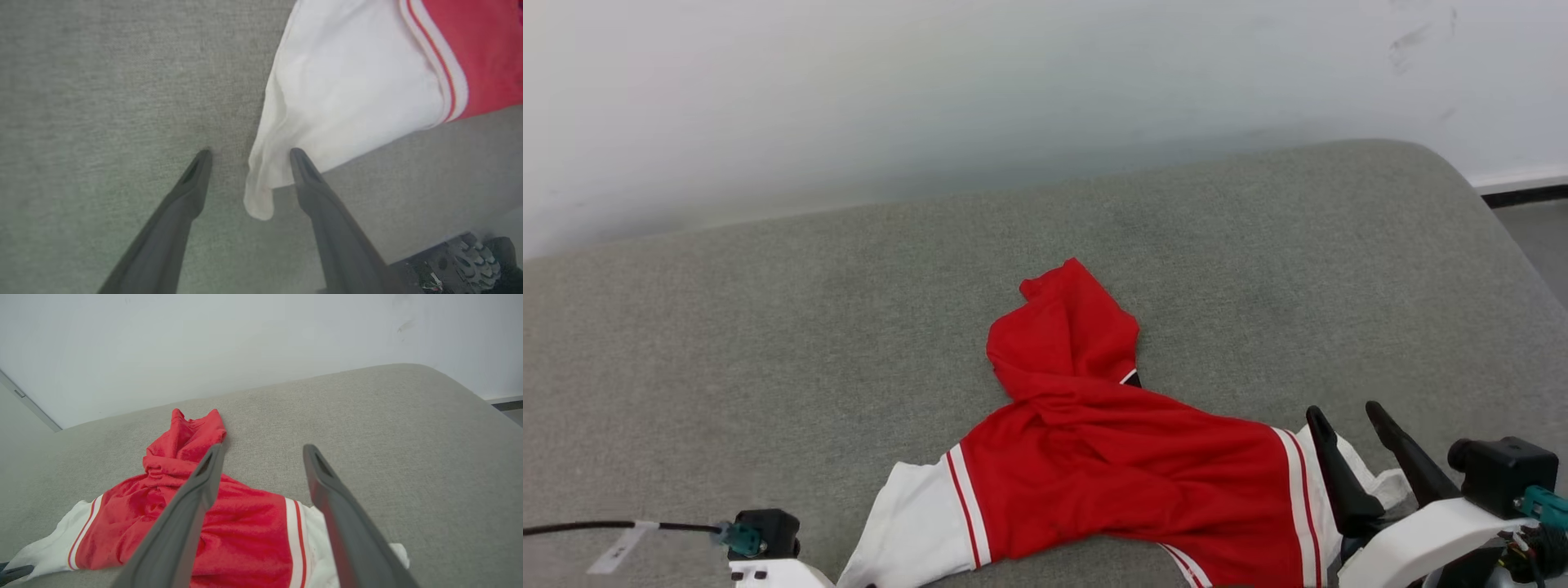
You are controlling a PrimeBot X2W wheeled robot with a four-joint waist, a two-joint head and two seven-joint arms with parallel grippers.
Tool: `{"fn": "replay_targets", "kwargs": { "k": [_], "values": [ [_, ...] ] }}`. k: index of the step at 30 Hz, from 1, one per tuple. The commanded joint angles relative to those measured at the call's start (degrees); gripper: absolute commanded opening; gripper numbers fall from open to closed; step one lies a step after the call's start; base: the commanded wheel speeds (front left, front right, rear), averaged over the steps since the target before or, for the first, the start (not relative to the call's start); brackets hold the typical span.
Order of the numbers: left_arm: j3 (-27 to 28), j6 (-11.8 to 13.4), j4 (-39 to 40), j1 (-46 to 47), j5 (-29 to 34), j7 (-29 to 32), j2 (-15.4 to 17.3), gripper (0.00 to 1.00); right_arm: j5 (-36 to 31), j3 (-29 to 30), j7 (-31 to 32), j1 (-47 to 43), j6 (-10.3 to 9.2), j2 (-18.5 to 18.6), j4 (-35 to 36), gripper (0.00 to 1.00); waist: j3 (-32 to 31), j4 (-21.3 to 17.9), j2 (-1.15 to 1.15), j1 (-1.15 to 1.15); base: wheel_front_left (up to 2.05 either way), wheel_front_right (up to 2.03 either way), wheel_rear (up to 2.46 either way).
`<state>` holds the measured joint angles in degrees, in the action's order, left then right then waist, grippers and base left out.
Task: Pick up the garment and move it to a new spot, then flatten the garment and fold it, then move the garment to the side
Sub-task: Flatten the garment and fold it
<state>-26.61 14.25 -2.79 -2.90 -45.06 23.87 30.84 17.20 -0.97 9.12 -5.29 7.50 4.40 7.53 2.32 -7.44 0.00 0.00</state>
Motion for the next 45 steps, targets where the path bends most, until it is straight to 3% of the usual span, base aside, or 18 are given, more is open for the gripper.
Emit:
{"fn": "replay_targets", "kwargs": {
  "k": [1, 9, 10, 11, 20, 29, 33, 42, 43, 44, 45],
  "values": [
    [0.1, -0.3, -0.4, 1.1, -0.2, 0.5, 0.4, 1.00, 0.2, -0.1, -0.1, 0.1, -0.02, -0.3, 0.2, 1.00, 1.0, -0.6, 0.00, 0.00, 0.00, 0.00, 0.00],
    [-4.4, -3.3, -5.7, 1.5, -4.4, 12.2, 0.2, 1.00, 1.4, 0.0, -0.9, 1.8, -0.02, -0.7, -1.3, 1.00, 3.1, -2.0, 0.00, 0.00, 0.00, 0.00, 0.00],
    [-4.5, -3.2, -5.6, 1.4, -4.7, 12.6, 0.2, 0.56, 1.5, 0.1, -1.0, 1.8, -0.02, -0.7, -1.4, 1.00, 3.1, -2.1, 0.00, 0.00, 0.00, 0.00, 0.00],
    [-4.2, -3.2, -5.2, 1.5, -4.8, 12.0, 0.0, 0.02, 1.6, 0.3, -0.9, 1.7, -0.02, -0.7, -1.6, 1.00, 3.1, -2.1, 0.00, 0.00, 0.00, 0.00, 0.00],
    [0.0, -0.8, -1.0, 3.1, -0.7, 1.3, 0.0, 0.00, 3.2, 6.6, 3.8, 0.5, -0.02, 0.0, -4.0, 1.00, 2.6, -1.0, 0.00, 0.00, 0.00, 0.00, 0.00],
    [1.5, 1.7, 5.1, 4.5, 3.6, -7.4, -1.1, 0.00, 6.7, 15.3, 16.7, 1.2, -0.02, 4.2, -13.3, 1.00, 2.6, 1.2, 0.00, 0.00, 0.00, 0.00, 0.00],
    [1.0, 2.0, 7.6, 5.4, 5.1, -8.4, -1.4, 0.00, 7.9, 14.8, 22.7, 3.3, -0.02, 6.1, -17.4, 1.00, 3.3, 2.0, 0.00, 0.00, 0.00, 0.00, 0.00],
    [-0.5, 2.2, 10.2, 7.3, 6.3, -7.7, -2.0, 0.00, 9.6, 8.8, 29.7, 8.0, -0.01, 7.8, -26.9, 1.00, 5.3, 3.7, 0.00, 0.00, 0.00, 0.00, 0.00],
    [-0.6, 2.1, 10.1, 7.2, 6.2, -7.7, -2.0, 0.00, 9.9, 7.9, 30.6, 8.0, -0.01, 7.8, -27.6, 0.95, 5.4, 3.9, 0.00, 0.00, 0.00, 0.00, 0.00],
    [-0.6, 2.1, 10.0, 7.3, 6.2, -7.8, -2.1, 0.00, 10.5, 7.0, 31.3, 8.1, 0.00, 8.0, -28.2, 0.72, 5.5, 4.0, 0.00, 0.00, 0.00, 0.00, 0.00],
    [-0.7, 2.0, 9.9, 7.3, 6.2, -7.9, -2.1, 0.00, 11.2, 6.7, 32.0, 8.3, 0.02, 7.8, -28.8, 0.00, 5.4, 4.1, 0.00, 0.00, 0.00, 0.00, 0.00]
  ]
}}
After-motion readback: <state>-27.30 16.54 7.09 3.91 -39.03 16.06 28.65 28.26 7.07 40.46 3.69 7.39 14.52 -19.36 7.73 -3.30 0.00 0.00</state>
